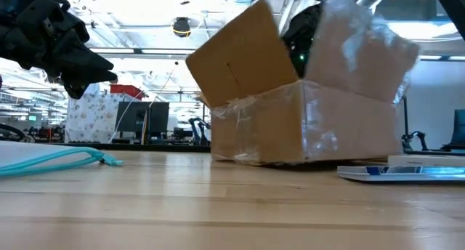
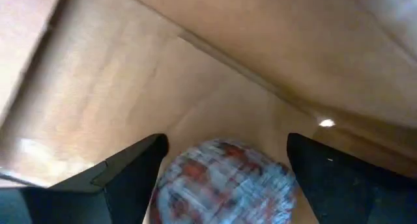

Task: Unpack boxes
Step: Remove the red scented candle from the cardboard box

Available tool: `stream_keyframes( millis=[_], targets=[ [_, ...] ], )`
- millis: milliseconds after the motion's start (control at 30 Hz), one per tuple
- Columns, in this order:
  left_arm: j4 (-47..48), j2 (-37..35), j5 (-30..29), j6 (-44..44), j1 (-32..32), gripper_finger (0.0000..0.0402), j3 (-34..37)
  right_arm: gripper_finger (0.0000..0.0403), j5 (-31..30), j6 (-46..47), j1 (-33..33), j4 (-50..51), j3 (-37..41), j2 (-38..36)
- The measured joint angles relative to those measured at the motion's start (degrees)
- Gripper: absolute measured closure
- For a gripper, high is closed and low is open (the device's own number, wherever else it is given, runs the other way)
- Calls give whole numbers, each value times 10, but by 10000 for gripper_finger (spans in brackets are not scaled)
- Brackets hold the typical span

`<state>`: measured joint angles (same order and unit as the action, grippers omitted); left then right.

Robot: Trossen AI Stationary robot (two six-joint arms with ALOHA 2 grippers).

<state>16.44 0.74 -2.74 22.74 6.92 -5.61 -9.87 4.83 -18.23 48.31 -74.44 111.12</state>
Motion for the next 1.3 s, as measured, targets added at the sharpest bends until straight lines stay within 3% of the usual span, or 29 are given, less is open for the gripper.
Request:
stream_keyframes(
  millis=[533,933,1033,1300],
  targets=[
    [0,0,0,0,0,292,0,91,-1,-2,16,92,-15,-2],
    [0,0,0,0,0,292,0,91,-6,-10,32,111,-102,-4],
    [0,0,0,0,0,292,0,91,-7,-10,32,155,-125,-3],
    [0,0,0,0,0,293,0,91,-7,-39,26,193,-127,-4]
  ],
)
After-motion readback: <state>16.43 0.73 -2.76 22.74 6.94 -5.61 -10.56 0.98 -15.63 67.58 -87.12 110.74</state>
